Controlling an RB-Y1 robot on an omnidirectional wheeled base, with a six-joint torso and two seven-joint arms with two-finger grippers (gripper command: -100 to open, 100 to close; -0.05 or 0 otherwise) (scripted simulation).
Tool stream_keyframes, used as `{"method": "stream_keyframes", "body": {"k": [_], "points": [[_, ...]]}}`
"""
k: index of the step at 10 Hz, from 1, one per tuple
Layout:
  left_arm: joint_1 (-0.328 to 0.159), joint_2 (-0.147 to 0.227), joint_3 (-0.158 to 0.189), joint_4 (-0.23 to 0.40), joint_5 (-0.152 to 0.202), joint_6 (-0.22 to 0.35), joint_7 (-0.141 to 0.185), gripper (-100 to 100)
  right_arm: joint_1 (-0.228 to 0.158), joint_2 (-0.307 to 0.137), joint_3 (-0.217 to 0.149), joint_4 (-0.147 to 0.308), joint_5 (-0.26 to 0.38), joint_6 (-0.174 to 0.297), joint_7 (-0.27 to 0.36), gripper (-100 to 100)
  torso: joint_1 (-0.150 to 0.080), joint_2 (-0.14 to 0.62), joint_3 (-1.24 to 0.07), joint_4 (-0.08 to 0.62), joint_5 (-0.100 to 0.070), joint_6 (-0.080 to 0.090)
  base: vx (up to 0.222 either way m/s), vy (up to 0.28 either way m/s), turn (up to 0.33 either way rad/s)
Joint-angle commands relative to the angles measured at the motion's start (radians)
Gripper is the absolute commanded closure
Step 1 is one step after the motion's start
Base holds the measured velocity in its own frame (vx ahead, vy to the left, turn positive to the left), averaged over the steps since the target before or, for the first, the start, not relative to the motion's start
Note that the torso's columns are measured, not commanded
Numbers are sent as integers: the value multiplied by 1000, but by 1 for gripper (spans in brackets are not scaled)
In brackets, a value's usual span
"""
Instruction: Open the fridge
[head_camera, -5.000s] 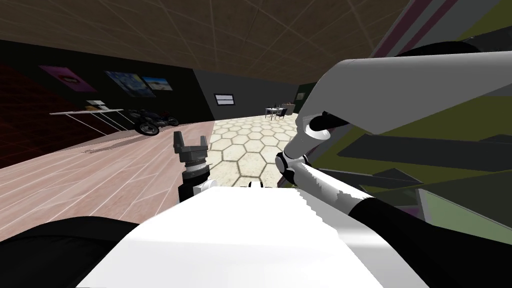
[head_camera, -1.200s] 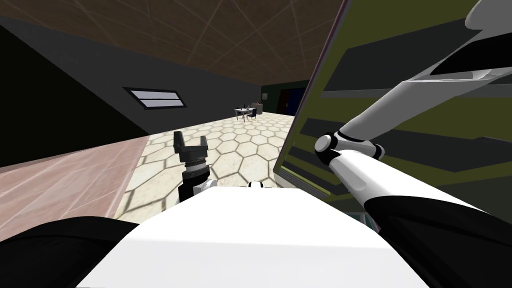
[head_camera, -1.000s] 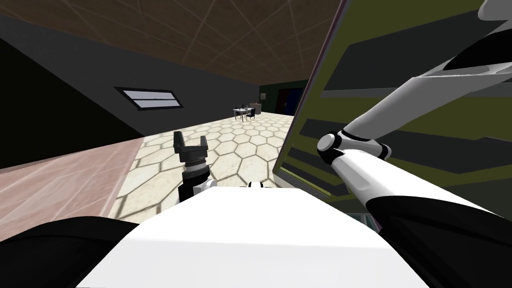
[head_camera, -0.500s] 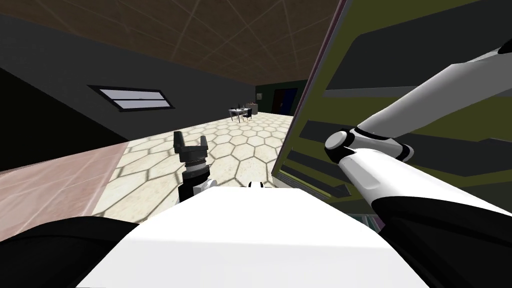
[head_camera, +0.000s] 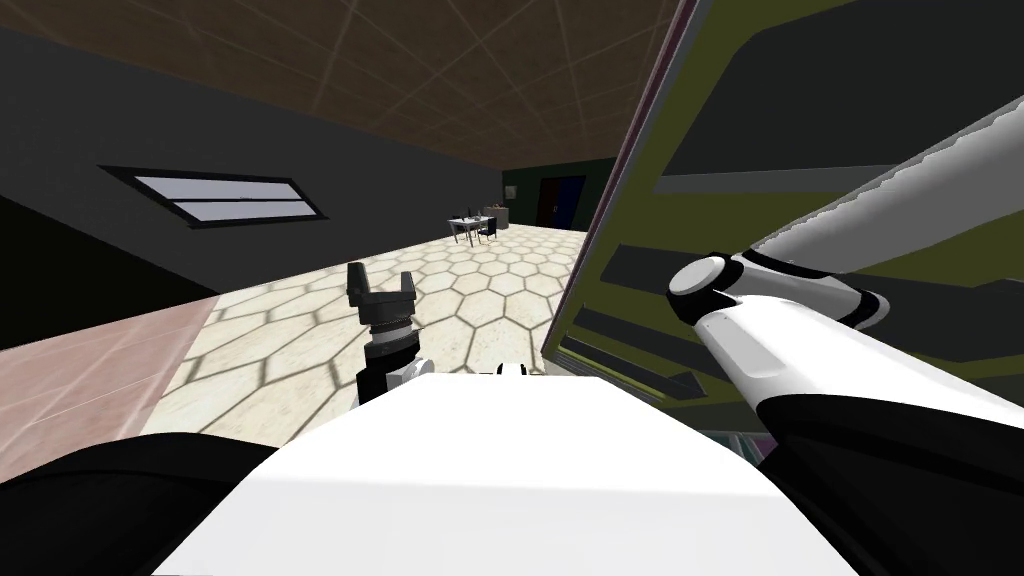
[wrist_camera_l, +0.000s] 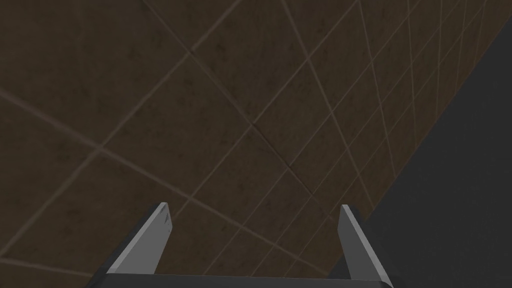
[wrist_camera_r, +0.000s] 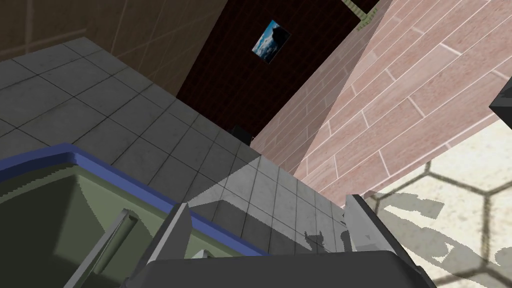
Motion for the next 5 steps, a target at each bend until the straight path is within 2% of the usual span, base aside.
{"method": "stream_keyframes", "body": {"k": [1, 5], "points": [[0, 0, 0, 0, 0, 0, 0, 0, -4, -40, -23, 30, 60, 10, 14, -100, -2, 0, 1, 0, -1, 0, 125, 23, -62], [0, 0, 0, 0, 0, 0, 0, 0, -17, -124, -65, 89, 178, 36, 46, -100, -3, -3, -2, -1, -1, 0, 149, 24, -112]]}}
